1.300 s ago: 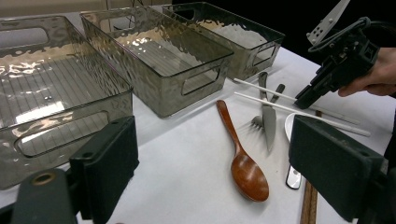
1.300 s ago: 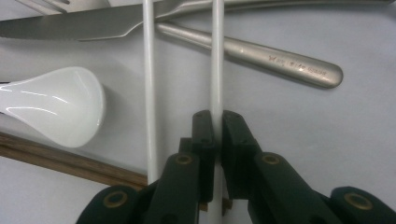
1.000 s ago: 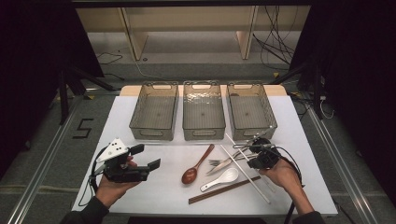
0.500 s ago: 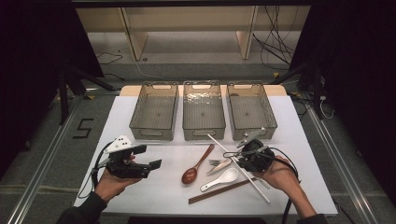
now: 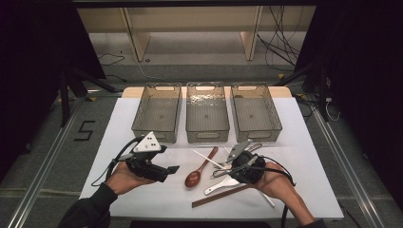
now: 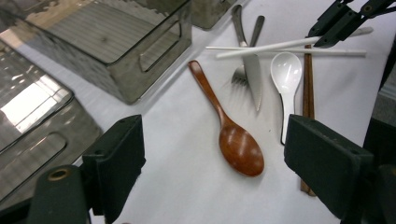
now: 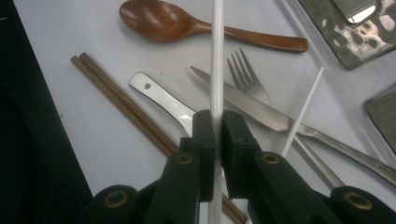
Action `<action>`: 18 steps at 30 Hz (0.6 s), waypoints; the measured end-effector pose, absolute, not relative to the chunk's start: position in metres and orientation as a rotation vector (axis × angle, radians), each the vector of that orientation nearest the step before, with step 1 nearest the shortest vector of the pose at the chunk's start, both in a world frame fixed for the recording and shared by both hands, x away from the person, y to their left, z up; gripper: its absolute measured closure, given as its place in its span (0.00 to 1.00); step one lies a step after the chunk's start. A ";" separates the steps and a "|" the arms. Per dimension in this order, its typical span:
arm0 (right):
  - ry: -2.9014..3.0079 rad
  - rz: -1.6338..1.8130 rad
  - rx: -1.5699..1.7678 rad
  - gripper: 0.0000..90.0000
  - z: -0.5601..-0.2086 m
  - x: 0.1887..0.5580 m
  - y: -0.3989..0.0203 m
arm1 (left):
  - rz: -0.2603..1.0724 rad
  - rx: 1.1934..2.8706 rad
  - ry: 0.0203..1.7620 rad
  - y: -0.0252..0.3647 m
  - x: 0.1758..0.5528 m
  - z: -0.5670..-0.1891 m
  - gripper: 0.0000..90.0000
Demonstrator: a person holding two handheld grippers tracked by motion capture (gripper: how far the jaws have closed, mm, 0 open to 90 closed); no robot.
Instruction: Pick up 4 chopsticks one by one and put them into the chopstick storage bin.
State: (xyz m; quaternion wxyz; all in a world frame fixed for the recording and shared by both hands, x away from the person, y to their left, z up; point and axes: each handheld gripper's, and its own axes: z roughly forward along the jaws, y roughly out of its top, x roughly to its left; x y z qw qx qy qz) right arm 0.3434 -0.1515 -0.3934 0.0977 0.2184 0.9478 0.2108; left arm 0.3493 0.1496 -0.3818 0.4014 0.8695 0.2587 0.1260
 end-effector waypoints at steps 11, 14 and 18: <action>2.845 0.563 0.467 0.95 -0.396 0.332 -0.131 | 0.254 2.295 0.489 0.130 0.354 -0.379 0.28; 2.849 0.551 0.447 0.95 -0.396 0.328 -0.126 | 0.256 2.341 0.441 0.123 0.352 -0.381 0.29; 2.854 0.550 0.397 0.95 -0.397 0.326 -0.122 | 0.240 2.397 0.408 0.115 0.351 -0.387 0.32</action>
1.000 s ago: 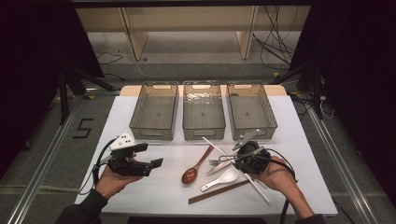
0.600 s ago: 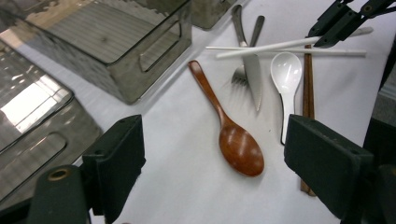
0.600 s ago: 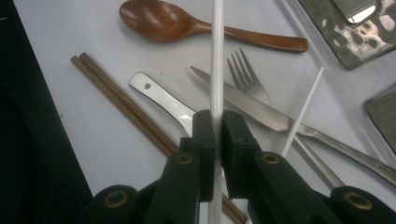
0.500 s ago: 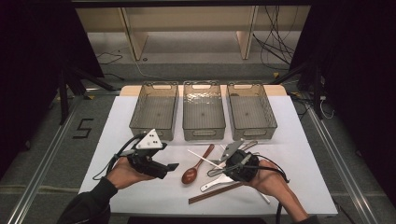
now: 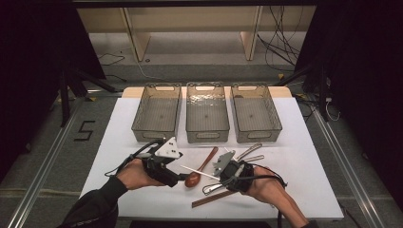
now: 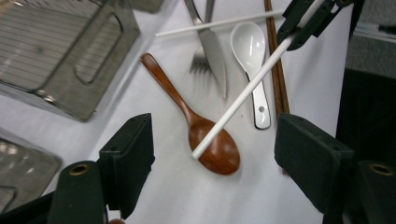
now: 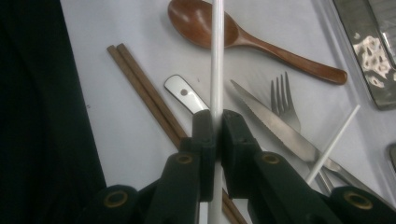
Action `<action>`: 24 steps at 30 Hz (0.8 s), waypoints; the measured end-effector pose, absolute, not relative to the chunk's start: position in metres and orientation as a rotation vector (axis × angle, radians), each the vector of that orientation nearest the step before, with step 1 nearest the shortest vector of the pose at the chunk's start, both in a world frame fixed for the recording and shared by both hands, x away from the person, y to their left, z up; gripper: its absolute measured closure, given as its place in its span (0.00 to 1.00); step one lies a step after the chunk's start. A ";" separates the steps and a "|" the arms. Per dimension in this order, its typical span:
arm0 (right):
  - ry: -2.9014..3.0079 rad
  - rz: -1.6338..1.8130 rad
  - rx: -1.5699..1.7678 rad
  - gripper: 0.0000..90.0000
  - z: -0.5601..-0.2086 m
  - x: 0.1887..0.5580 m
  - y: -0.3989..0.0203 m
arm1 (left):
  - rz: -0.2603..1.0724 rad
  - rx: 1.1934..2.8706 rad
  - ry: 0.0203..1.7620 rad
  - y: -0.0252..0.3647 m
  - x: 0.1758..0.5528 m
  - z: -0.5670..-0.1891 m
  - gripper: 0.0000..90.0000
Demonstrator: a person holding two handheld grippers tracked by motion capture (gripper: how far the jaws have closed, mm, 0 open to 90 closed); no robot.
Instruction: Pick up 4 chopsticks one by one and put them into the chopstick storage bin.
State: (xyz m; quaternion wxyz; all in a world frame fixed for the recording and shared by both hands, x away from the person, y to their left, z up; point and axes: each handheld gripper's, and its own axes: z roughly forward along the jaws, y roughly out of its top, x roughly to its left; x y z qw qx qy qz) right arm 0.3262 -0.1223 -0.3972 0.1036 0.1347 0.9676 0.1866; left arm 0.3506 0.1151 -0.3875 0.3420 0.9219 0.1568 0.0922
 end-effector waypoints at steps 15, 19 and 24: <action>2.852 0.528 0.255 0.95 -0.399 0.318 -0.110 | 0.192 2.539 0.282 0.102 0.344 -0.399 0.51; 2.859 0.527 0.234 0.95 -0.400 0.316 -0.109 | 0.179 2.541 0.266 0.102 0.344 -0.400 0.56; 2.853 0.522 0.207 0.95 -0.400 0.314 -0.107 | 0.174 2.553 0.227 0.099 0.341 -0.400 0.63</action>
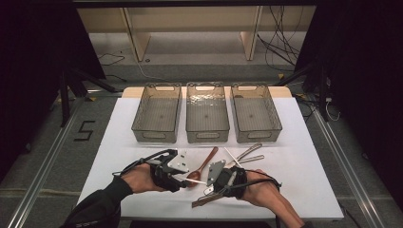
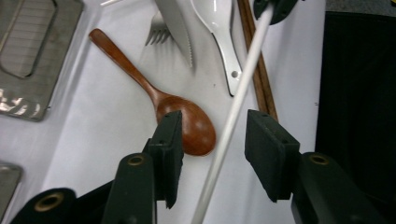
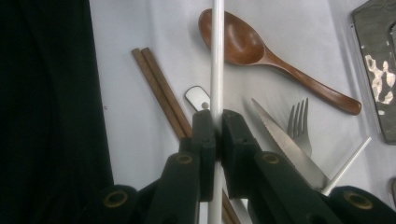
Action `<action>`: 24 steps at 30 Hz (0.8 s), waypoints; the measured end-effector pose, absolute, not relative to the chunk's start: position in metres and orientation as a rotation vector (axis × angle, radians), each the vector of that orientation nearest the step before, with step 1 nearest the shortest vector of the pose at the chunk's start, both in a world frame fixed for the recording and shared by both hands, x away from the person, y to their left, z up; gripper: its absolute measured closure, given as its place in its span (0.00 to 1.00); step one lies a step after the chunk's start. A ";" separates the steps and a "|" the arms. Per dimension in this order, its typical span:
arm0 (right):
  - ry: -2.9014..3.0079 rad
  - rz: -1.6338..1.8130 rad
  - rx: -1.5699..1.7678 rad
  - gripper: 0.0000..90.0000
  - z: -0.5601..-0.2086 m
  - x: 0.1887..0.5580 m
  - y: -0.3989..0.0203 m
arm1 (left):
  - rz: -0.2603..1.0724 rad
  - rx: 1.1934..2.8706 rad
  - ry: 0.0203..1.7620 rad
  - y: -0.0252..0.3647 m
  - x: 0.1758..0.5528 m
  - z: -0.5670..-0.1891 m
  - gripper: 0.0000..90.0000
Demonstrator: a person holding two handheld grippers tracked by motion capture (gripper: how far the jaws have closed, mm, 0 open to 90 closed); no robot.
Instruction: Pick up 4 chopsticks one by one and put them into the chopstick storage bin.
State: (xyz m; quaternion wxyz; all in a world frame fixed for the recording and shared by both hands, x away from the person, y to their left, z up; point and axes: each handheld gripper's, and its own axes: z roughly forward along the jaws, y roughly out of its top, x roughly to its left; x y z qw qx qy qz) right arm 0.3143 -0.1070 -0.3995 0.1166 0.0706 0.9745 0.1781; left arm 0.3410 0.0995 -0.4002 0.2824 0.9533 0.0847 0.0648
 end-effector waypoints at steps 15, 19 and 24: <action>2.859 0.518 0.166 0.94 -0.400 0.312 -0.106 | 0.118 2.568 0.167 0.098 0.339 -0.405 0.86; 2.851 0.507 0.127 0.93 -0.402 0.311 -0.106 | 0.084 2.585 0.133 0.097 0.337 -0.407 0.91; 2.848 0.527 0.141 0.90 -0.402 0.315 -0.109 | 0.052 2.567 0.097 0.096 0.335 -0.408 0.95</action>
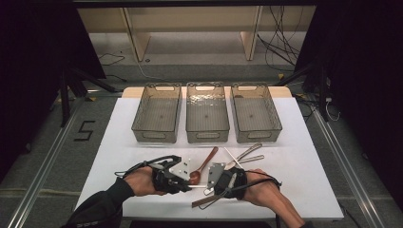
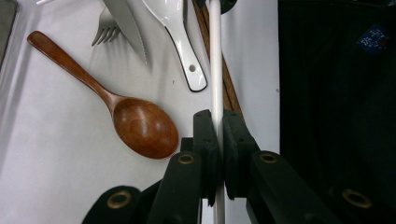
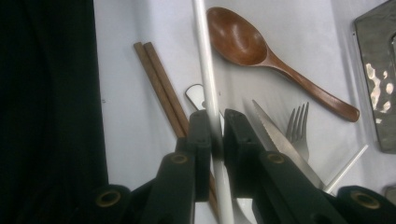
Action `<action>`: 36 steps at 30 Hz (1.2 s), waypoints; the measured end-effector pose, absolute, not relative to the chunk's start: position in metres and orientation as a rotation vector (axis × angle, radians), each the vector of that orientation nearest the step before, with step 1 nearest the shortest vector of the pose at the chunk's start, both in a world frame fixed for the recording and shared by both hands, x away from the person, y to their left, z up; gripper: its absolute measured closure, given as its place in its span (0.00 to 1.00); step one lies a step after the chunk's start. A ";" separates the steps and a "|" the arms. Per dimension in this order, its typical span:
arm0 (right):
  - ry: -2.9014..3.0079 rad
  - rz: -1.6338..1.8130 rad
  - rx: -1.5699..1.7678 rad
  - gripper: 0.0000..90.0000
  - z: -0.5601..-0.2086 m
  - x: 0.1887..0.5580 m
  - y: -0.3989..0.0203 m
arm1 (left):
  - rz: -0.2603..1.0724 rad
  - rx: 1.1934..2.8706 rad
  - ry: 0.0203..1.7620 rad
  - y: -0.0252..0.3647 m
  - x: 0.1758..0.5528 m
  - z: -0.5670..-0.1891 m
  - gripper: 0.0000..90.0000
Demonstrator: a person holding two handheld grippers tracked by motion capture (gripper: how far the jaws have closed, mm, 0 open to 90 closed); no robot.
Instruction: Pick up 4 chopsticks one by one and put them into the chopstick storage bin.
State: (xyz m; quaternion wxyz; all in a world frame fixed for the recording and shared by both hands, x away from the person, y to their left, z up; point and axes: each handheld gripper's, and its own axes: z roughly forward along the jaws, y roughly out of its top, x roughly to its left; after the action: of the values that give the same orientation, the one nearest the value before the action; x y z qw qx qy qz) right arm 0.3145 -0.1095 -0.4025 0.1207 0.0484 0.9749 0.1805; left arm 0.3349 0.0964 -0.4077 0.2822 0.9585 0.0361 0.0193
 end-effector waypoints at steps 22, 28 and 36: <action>2.537 1.018 0.880 0.42 -0.385 0.332 -0.176 | 0.217 2.395 0.515 0.137 0.359 -0.395 0.95; 2.533 0.985 0.977 0.37 -0.396 0.331 -0.187 | 0.235 2.319 0.655 0.151 0.368 -0.389 0.95; 2.524 0.973 1.073 0.35 -0.405 0.329 -0.203 | 0.270 2.226 0.782 0.171 0.379 -0.379 0.95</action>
State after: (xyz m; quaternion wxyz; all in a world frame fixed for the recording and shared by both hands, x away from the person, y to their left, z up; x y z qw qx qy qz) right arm 0.3295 -0.2034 -0.4054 0.1153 0.3663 0.8616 0.3320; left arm 0.3789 0.1715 -0.3791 0.3740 0.8693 0.3055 0.1056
